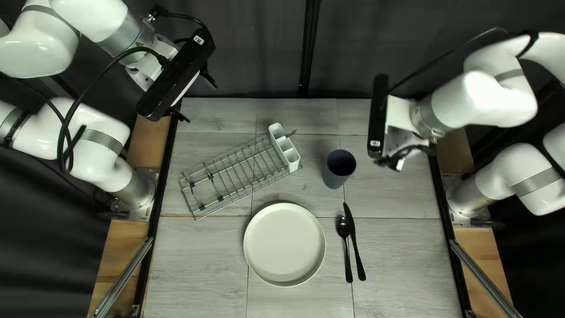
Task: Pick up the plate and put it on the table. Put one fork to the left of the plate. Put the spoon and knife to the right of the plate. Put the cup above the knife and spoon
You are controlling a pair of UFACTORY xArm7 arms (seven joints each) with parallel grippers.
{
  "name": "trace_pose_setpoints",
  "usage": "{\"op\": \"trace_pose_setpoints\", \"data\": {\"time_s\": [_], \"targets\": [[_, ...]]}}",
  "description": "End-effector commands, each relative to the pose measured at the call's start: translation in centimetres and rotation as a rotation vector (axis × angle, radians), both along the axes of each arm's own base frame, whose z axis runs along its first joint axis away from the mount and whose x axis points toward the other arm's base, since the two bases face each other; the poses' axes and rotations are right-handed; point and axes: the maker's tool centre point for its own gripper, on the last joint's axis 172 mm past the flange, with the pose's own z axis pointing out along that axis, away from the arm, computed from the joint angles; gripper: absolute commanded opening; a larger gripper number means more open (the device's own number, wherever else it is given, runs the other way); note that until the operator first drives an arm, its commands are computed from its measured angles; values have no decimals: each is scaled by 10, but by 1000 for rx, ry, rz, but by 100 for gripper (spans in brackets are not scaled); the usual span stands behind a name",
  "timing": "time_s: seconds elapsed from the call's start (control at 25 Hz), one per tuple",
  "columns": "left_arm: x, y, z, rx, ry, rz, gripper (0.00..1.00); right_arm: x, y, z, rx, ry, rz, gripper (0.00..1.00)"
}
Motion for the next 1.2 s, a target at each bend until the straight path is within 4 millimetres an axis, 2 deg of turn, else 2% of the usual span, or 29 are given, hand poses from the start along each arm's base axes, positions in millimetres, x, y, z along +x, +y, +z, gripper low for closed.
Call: {"op": "trace_pose_setpoints", "data": {"time_s": [0.04,0.2,0.28,0.32,0.44,0.52,0.64,0.76,0.96,1.2], "targets": [[0,0,0,0,0,0,100,0,-2,-1,-3,-3,5,100],[0,0,0,0,0,0,100,2,0,-2,-21,0,27,100],[0,0,0,0,0,0,100,24,-3,-6,-38,21,110,100],[0,0,0,0,0,0,100,51,-15,-17,-74,34,215,100],[0,0,0,0,0,0,100,96,-45,-50,-158,62,434,100],[0,0,0,0,0,0,100,119,-61,-68,-205,70,539,100],[0,0,0,0,0,0,100,141,-79,-84,-248,60,636,100],[0,0,0,0,0,0,100,160,-90,-97,-277,55,691,100],[0,0,0,0,0,0,100,182,-90,-118,-310,70,725,100],[0,0,0,0,0,0,100,191,-79,-135,-341,87,717,100]]}}
